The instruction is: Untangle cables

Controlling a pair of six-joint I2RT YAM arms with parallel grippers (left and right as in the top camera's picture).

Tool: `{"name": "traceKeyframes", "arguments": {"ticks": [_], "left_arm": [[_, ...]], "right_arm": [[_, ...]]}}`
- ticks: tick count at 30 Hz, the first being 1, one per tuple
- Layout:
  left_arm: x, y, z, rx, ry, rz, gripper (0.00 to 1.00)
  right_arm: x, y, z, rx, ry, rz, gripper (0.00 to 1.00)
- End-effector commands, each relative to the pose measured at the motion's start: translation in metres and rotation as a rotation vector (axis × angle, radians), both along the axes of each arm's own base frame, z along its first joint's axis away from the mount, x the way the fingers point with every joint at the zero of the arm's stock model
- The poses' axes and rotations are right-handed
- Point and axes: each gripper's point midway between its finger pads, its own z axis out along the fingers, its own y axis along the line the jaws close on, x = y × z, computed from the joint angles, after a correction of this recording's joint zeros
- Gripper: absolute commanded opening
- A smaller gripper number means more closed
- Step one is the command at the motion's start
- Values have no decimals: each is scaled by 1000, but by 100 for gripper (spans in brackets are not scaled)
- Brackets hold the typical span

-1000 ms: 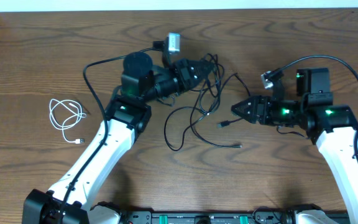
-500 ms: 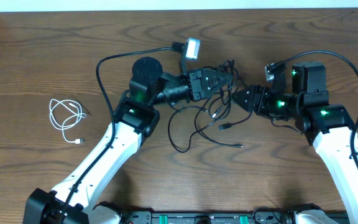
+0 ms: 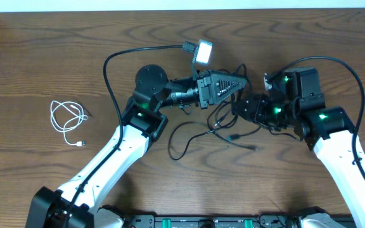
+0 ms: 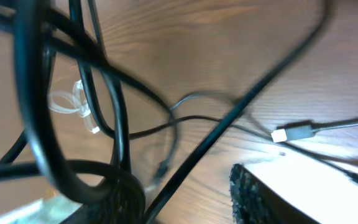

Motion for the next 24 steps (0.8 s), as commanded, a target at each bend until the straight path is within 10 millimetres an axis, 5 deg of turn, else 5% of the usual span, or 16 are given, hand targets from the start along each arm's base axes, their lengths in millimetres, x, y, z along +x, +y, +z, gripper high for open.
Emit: {"name": "traceKeyframes", "arguments": {"ticks": [1, 5, 12, 19, 24], "left_arm": [[10, 22, 30, -51, -81, 48, 8], [22, 45, 28, -37, -67, 62, 8], [42, 81, 25, -19, -59, 111, 8], [46, 84, 13, 2, 11, 121, 8], [48, 83, 0, 33, 55, 123, 8]], "right_arm": [[-4, -69, -46, -359, 99, -233, 44], [-13, -113, -55, -510, 154, -344, 44], [-14, -145, -56, -522, 197, -448, 41], [-14, -136, -56, -467, 198, -403, 36], [-7, -111, -50, -377, 140, -260, 30]]}}
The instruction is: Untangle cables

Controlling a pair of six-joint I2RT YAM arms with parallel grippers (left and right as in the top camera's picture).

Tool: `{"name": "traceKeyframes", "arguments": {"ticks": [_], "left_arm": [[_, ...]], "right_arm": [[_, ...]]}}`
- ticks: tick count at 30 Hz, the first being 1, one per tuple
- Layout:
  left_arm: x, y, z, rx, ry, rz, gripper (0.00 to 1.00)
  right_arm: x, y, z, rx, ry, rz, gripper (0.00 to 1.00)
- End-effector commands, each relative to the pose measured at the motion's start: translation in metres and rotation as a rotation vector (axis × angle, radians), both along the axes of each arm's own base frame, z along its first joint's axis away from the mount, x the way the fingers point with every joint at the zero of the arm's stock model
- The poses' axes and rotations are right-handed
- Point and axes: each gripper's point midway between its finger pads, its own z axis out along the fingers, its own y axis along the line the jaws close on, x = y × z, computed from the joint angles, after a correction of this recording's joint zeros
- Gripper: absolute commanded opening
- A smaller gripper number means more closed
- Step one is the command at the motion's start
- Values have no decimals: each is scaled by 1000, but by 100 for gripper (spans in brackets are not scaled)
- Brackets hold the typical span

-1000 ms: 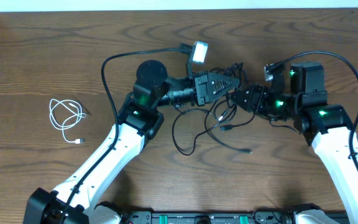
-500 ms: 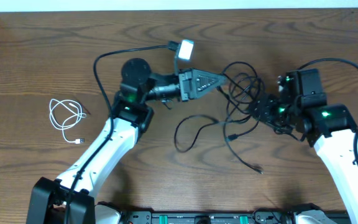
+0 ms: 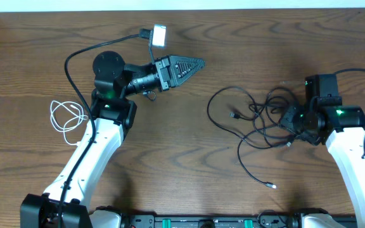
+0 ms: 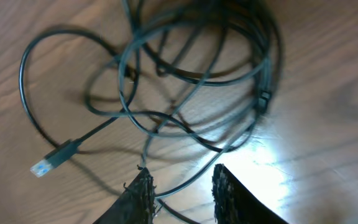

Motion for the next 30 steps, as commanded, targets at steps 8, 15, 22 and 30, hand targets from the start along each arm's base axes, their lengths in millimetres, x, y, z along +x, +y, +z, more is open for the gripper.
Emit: {"name": "traceKeyframes", "arguments": {"ticks": [8, 15, 22, 30], "left_arm": [[7, 5, -48, 128, 200, 70, 8], [9, 37, -139, 346, 616, 326, 9], [-10, 65, -184, 511, 809, 455, 17], [-4, 80, -193, 566, 807, 549, 40]], "right_arm": [[1, 37, 8, 72, -97, 422, 49], [4, 35, -19, 44, -109, 432, 51], [30, 15, -31, 53, -186, 147, 51], [32, -6, -41, 60, -135, -187, 47]]}}
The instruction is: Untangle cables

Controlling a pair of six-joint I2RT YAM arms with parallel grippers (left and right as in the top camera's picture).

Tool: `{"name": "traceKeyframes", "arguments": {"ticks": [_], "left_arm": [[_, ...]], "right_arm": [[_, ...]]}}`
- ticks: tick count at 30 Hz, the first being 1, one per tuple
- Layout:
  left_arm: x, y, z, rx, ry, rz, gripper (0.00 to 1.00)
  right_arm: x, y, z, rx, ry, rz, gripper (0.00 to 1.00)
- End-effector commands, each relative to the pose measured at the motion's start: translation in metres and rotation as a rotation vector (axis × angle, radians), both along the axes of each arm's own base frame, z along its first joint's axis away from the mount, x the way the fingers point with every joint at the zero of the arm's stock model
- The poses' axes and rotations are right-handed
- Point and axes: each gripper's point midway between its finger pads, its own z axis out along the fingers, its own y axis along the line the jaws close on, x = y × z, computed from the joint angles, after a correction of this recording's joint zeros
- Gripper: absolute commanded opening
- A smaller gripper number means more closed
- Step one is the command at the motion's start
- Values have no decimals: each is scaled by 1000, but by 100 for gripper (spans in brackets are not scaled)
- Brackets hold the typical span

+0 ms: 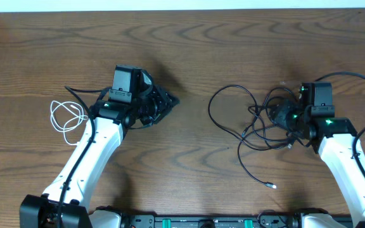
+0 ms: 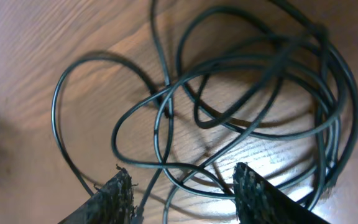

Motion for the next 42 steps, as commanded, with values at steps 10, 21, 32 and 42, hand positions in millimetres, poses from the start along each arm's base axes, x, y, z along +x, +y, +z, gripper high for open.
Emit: {"name": "traceKeyframes", "arguments": {"ticks": [10, 21, 32, 42], "left_arm": [[10, 14, 0, 86, -43, 52, 45], [-2, 17, -7, 99, 16, 48, 46], [-5, -55, 83, -264, -482, -482, 56], [-5, -64, 104, -394, -416, -433, 67]], "right_arm": [[40, -32, -41, -13, -6, -347, 37], [92, 59, 65, 290, -469, 227, 1], [9, 101, 227, 375, -918, 628, 2], [-19, 97, 233, 306, -918, 623, 1]]}}
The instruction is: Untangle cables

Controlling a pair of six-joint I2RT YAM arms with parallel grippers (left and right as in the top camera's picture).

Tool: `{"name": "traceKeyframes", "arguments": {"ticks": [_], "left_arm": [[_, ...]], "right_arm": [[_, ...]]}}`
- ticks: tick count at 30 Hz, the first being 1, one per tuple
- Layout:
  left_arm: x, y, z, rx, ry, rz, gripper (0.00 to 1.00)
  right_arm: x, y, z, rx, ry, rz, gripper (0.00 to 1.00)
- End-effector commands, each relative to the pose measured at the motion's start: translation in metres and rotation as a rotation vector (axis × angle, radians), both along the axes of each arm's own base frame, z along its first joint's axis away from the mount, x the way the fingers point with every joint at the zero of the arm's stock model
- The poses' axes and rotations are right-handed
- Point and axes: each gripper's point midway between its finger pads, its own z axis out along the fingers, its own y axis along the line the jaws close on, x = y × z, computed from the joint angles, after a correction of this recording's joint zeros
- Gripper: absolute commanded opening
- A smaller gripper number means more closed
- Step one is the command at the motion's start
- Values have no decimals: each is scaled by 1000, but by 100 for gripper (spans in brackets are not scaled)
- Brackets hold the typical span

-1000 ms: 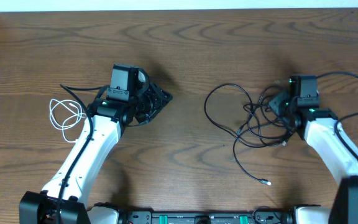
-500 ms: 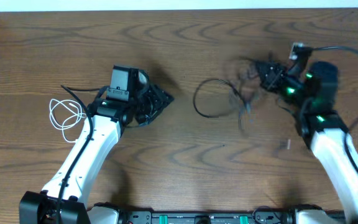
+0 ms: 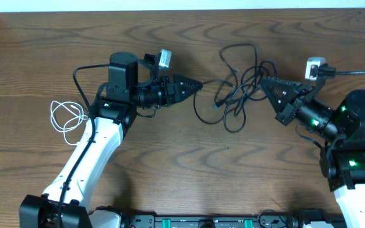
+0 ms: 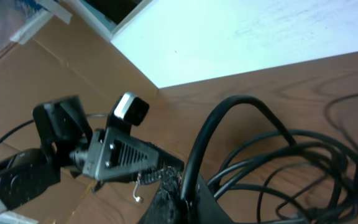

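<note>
A tangle of black cables [image 3: 236, 88] hangs between the two grippers over the far middle of the table, its loops spreading right in the right wrist view [image 4: 291, 162]. My right gripper [image 3: 263, 80] points left and is shut on a thick black cable [image 4: 194, 149] that arcs up out of its fingers [image 4: 166, 193]. My left gripper [image 3: 198, 83] points right at the tangle's left edge, jaws together on a thin cable strand whose end dangles below its tip [image 4: 138, 196]. A coiled white cable [image 3: 65, 117] lies apart at the far left.
The brown wooden table [image 3: 182, 171] carries only the cables and both arms. A white board [image 4: 260, 31] and cardboard [image 4: 42, 68] stand beyond the far edge. The left arm's own black cable [image 3: 84, 69] loops behind its wrist.
My right gripper was open over the tangle lying at the right; now it is shut on a thick cable and raised, the tangle shifted up and left. My left gripper has moved from low at centre-left to the tangle.
First both grippers were inside the tangle at the table's middle. Then the tangle lay spread at the right by my right gripper, my left gripper far off. Then the right gripper stood open over it. Now both grippers hold strands of the raised tangle.
</note>
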Motion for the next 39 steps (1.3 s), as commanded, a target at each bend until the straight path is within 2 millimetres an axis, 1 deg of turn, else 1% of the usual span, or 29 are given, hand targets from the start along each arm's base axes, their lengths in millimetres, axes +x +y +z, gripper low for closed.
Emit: {"name": "traceKeyframes", "arguments": {"ticks": [1, 3, 6, 10, 12, 14, 15, 18, 20, 25, 28, 30, 31, 32, 33, 36, 39], "left_arm": [[-9, -8, 13, -60, 70, -26, 68], [-12, -15, 16, -65, 54, -47, 68], [-19, -30, 21, -67, 4, -90, 76], [-26, -45, 19, -41, -37, -113, 76], [-28, -51, 17, -27, -49, -114, 77], [-26, -54, 14, -11, -54, -98, 78], [-25, -54, 13, -2, -54, -85, 85], [-19, -52, 9, 21, -58, -46, 86], [-15, -50, 8, 30, -61, -27, 86], [-15, -48, 4, 46, -44, -13, 86], [-17, -46, -3, 65, -11, -7, 86], [-18, -46, -5, 70, 1, -5, 86], [-19, -46, -7, 73, 9, -6, 87], [-19, -45, -8, 77, 16, -6, 92], [-20, -45, -10, 80, 23, -7, 93], [-22, -45, -11, 82, 34, -13, 94], [-25, -47, -8, 75, 8, -40, 93]], "right_arm": [[-4, 1, 3, -31, -38, 5, 1], [-5, 2, 1, -23, -17, 6, 1], [-5, 1, -2, 2, 28, -3, 1], [-5, 1, -1, 49, 81, -12, 1], [-6, 1, 4, 59, 79, -15, 1], [-6, 1, 16, 65, 59, -17, 1], [-6, 0, 25, 66, 45, -17, 1], [-7, -4, 50, 54, 24, -48, 1], [-8, -10, 62, 13, 8, -86, 1], [-14, -31, 83, -89, 15, -219, 2], [-22, -37, 99, -117, 2, -254, 1], [-24, -40, 105, -120, -3, -270, 1], [-25, -40, 107, -122, -7, -271, 1], [-25, -40, 106, -123, -3, -270, 1], [-25, -40, 104, -124, 5, -270, 1], [-22, -40, 94, -133, 50, -267, 1], [-18, -40, 81, -143, 104, -263, 1]]}}
